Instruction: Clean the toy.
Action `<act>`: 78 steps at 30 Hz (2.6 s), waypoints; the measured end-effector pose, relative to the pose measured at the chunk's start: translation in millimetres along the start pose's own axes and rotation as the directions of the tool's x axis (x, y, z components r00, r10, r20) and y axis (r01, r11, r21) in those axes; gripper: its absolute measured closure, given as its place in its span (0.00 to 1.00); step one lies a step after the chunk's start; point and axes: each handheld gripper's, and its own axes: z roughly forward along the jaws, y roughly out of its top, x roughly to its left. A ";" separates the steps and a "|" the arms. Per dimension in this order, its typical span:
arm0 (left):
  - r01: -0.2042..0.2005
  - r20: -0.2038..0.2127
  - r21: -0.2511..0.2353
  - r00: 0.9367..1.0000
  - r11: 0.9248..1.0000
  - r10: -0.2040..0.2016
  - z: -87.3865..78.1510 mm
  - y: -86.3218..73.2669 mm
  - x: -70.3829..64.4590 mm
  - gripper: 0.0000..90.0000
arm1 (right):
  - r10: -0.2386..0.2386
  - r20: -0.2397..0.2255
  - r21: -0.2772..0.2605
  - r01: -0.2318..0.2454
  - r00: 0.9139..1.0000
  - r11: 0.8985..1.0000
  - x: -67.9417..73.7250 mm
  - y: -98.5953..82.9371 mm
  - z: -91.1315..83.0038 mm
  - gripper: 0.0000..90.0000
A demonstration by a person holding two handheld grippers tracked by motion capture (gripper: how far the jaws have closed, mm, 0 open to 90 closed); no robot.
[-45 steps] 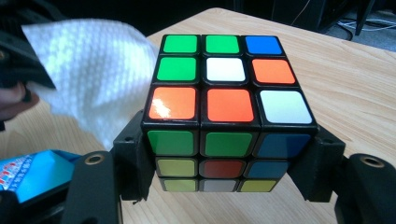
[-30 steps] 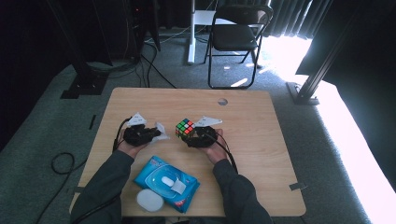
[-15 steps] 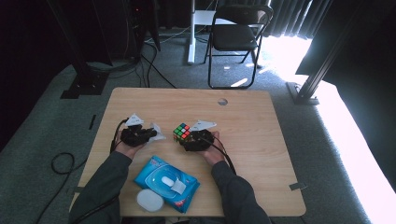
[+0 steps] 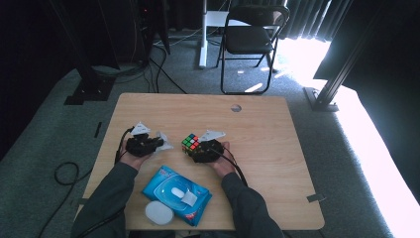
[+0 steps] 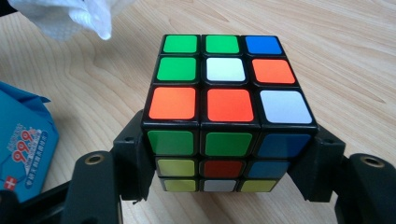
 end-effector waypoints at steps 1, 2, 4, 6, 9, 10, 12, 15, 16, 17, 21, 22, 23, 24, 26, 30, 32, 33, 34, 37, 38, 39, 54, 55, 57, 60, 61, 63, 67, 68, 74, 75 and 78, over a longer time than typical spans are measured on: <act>0.001 -0.002 0.000 1.000 1.000 -0.001 -0.2 -0.2 0.3 0.90 | 0.003 0.002 -0.001 -0.003 1.000 1.000 0.3 -0.5 0.3 0.38; 0.002 -0.003 0.000 1.000 1.000 -0.002 -0.4 -0.5 0.5 0.90 | 0.004 0.003 -0.003 -0.004 1.000 1.000 0.4 -1.0 0.6 0.38; 0.006 -0.011 -0.003 1.000 1.000 -0.006 -0.7 -0.7 0.9 0.90 | 0.000 0.004 -0.002 0.000 1.000 1.000 0.6 -1.5 0.8 0.38; 0.013 -0.014 -0.006 1.000 1.000 -0.013 -0.6 -0.9 1.4 0.90 | 0.000 0.005 0.000 0.000 1.000 1.000 0.6 -1.7 1.2 0.38; 0.015 -0.017 -0.001 1.000 1.000 -0.015 0.2 -1.3 1.5 0.90 | 0.005 0.009 0.002 -0.005 1.000 1.000 0.4 -2.1 1.8 0.38; 0.016 -0.017 0.000 1.000 1.000 -0.016 0.4 -1.5 1.6 0.90 | 0.004 0.010 0.001 -0.004 1.000 1.000 0.1 -2.3 2.0 0.38; 0.019 -0.018 0.002 1.000 1.000 -0.019 1.1 -2.2 2.0 0.90 | 0.006 0.011 0.003 -0.006 1.000 1.000 0.1 -2.5 2.6 0.38; 0.022 -0.020 0.007 1.000 1.000 -0.021 2.4 -3.3 2.0 0.90 | 0.007 0.012 0.005 -0.007 1.000 1.000 0.3 -2.9 3.4 0.38; 0.021 -0.021 0.009 1.000 1.000 -0.021 2.8 -3.7 1.9 0.90 | 0.006 0.012 0.005 -0.006 1.000 1.000 0.2 -3.1 3.8 0.38; 0.023 -0.022 0.010 1.000 1.000 -0.023 3.2 -4.2 1.7 0.90 | 0.008 0.013 0.007 -0.008 1.000 1.000 0.3 -3.3 4.1 0.38; 0.026 -0.030 0.016 0.999 1.000 -0.026 5.4 -6.8 1.7 0.90 | 0.008 0.017 0.014 -0.009 1.000 1.000 0.7 -3.8 5.8 0.38; 0.025 -0.034 0.020 0.999 0.999 -0.025 6.1 -7.4 1.8 0.90 | 0.007 0.017 0.015 -0.008 1.000 1.000 0.7 -4.1 6.3 0.38; 0.028 -0.035 0.023 0.999 0.999 -0.027 6.6 -8.0 2.0 0.90 | 0.007 0.017 0.017 -0.007 1.000 1.000 0.7 -4.3 6.7 0.38; 0.029 -0.036 0.025 0.999 0.999 -0.028 6.9 -8.4 2.4 0.89 | 0.009 0.018 0.017 -0.009 1.000 1.000 0.8 -4.6 7.1 0.38; 0.030 -0.042 0.031 0.999 0.999 -0.029 7.3 -9.2 3.1 0.89 | 0.009 0.018 0.018 -0.009 1.000 1.000 0.6 -5.2 7.5 0.38; 0.035 -0.056 0.046 0.998 0.998 -0.033 8.7 -10.7 5.2 0.89 | 0.013 0.020 0.018 -0.014 1.000 1.000 0.6 -6.8 8.0 0.38; 0.040 -0.060 0.057 0.998 0.998 -0.036 10.2 -12.2 6.2 0.88 | 0.014 0.023 0.019 -0.015 1.000 1.000 0.4 -7.9 8.2 0.38; 0.042 -0.063 0.064 0.997 0.997 -0.038 10.9 -13.1 7.1 0.88 | 0.020 0.022 0.019 -0.020 1.000 1.000 0.2 -8.3 8.2 0.38; 0.049 -0.065 0.064 0.997 0.997 -0.045 11.8 -14.2 7.8 0.88 | 0.020 0.024 0.021 -0.021 0.999 1.000 -0.1 -8.6 8.2 0.38; 0.058 -0.073 0.076 0.996 0.995 -0.052 13.7 -17.0 9.1 0.88 | 0.021 0.028 0.018 -0.021 0.999 1.000 -0.6 -8.5 7.7 0.38; 0.057 -0.078 0.081 0.996 0.995 -0.051 14.4 -17.7 9.2 0.88 | 0.019 0.027 0.017 -0.019 0.999 1.000 -0.5 -8.4 7.6 0.38; 0.056 -0.080 0.084 0.996 0.995 -0.049 14.9 -18.2 9.7 0.88 | 0.017 0.028 0.018 -0.017 0.999 1.000 -0.4 -8.4 7.6 0.38; 0.067 -0.110 0.129 0.993 0.989 -0.053 22.2 -26.3 11.8 0.86 | 0.003 0.036 0.041 -0.005 0.999 0.999 1.6 -11.3 11.6 0.38; 0.066 -0.111 0.130 0.992 0.989 -0.052 22.5 -26.6 11.8 0.86 | 0.002 0.035 0.040 -0.004 0.999 0.999 2.0 -11.5 11.6 0.38; 0.065 -0.113 0.132 0.992 0.989 -0.050 23.0 -26.9 11.9 0.86 | 0.001 0.036 0.040 -0.002 0.999 0.999 2.2 -11.6 11.5 0.38; 0.065 -0.111 0.135 0.993 0.989 -0.050 23.6 -27.0 11.9 0.84 | -0.021 0.045 0.046 0.019 0.999 0.999 3.6 -11.8 11.7 0.38; 0.064 -0.114 0.138 0.992 0.988 -0.048 23.6 -27.0 12.1 0.83 | -0.021 0.044 0.045 0.019 0.999 0.999 3.7 -11.9 11.7 0.38; 0.069 -0.115 0.137 0.992 0.988 -0.053 23.6 -27.1 12.2 0.81 | -0.020 0.044 0.045 0.018 0.999 0.999 3.8 -12.4 11.7 0.38; 0.077 -0.121 0.138 0.991 0.987 -0.060 24.3 -27.3 12.2 0.77 | -0.028 0.050 0.055 0.025 0.998 0.998 4.6 -13.6 12.3 0.38; 0.078 -0.121 0.137 0.991 0.987 -0.061 24.4 -27.5 12.1 0.76 | -0.028 0.051 0.059 0.025 0.998 0.998 4.5 -14.1 12.3 0.38; 0.081 -0.115 0.128 0.991 0.989 -0.066 22.7 -27.2 11.7 0.68 | -0.028 0.046 0.067 0.025 0.999 0.997 4.3 -15.3 12.7 0.35; 0.080 -0.112 0.125 0.992 0.989 -0.066 22.0 -26.8 11.8 0.66 | -0.029 0.048 0.073 0.026 0.998 0.997 4.4 -15.9 13.2 0.33; 0.085 -0.102 0.110 0.992 0.990 -0.074 19.7 -25.7 12.4 0.62 | -0.027 0.059 0.093 0.021 0.998 0.995 4.2 -18.3 14.2 0.25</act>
